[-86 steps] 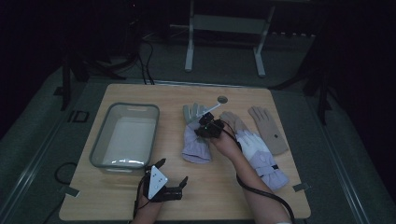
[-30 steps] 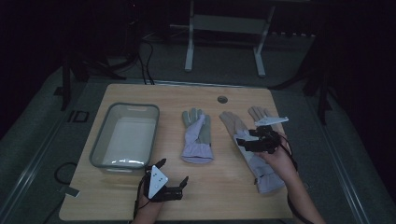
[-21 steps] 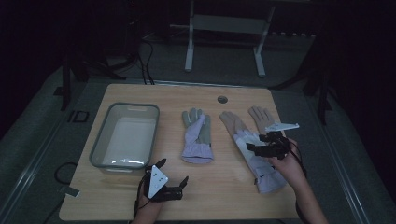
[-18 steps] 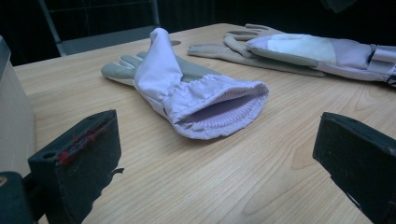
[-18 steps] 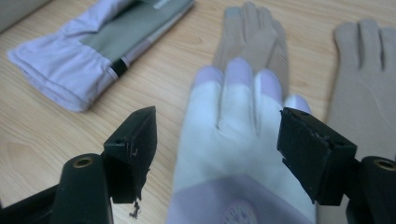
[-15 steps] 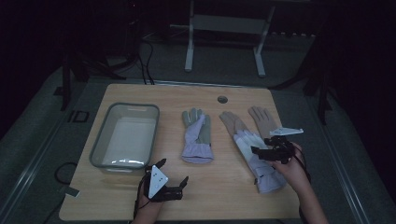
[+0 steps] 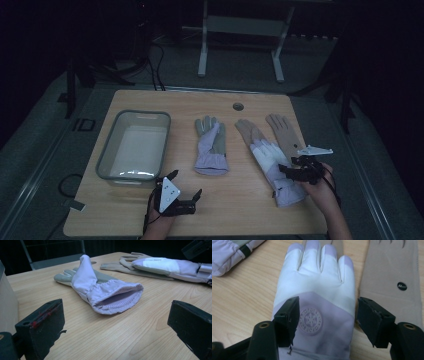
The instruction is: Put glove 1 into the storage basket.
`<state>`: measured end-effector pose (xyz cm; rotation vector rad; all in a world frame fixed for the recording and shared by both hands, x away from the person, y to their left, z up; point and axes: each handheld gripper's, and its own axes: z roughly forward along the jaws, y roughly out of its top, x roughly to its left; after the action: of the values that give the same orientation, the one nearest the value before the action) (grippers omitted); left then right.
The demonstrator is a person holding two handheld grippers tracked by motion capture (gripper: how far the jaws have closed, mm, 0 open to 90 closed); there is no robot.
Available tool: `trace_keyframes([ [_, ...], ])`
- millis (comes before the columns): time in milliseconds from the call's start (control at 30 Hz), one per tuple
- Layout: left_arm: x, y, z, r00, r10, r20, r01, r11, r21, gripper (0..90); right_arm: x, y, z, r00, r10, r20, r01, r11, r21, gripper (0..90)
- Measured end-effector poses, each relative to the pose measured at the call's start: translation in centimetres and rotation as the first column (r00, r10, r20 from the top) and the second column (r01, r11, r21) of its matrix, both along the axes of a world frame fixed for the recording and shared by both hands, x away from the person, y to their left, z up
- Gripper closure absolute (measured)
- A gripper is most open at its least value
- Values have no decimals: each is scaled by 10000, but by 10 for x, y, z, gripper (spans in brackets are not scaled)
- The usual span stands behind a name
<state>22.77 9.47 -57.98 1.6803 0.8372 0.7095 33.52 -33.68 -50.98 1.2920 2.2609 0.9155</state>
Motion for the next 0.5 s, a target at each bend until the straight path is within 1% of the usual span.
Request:
trace_keyframes([
  [100,0,0,0,10000,2,-1,-2,10000,5,13,-1,0,-4,9998,159,-119,-159,9999,-18,372],
  [133,0,0,0,10000,2,13,-2,10000,9,13,-2,0,-6,9996,230,-190,-228,9997,106,389],
  [167,0,0,0,10000,2,13,-2,10000,9,13,-2,0,-6,9996,230,-190,-228,9997,106,389],
  [267,0,-1,0,10000,0,40,0,10000,61,13,-3,5,-16,9977,521,-441,-509,9983,266,411],
  [367,0,-1,0,10000,3,41,-3,10000,63,13,-2,9,-26,9959,572,-706,-578,9983,-62,433],
  [400,0,-1,0,10000,3,39,-3,10000,59,13,-2,9,-28,9952,566,-795,-570,9984,-29,457],
  [500,0,-1,0,10000,-1,42,1,10000,79,13,-3,10,-30,9941,711,-821,-705,9975,97,568],
])
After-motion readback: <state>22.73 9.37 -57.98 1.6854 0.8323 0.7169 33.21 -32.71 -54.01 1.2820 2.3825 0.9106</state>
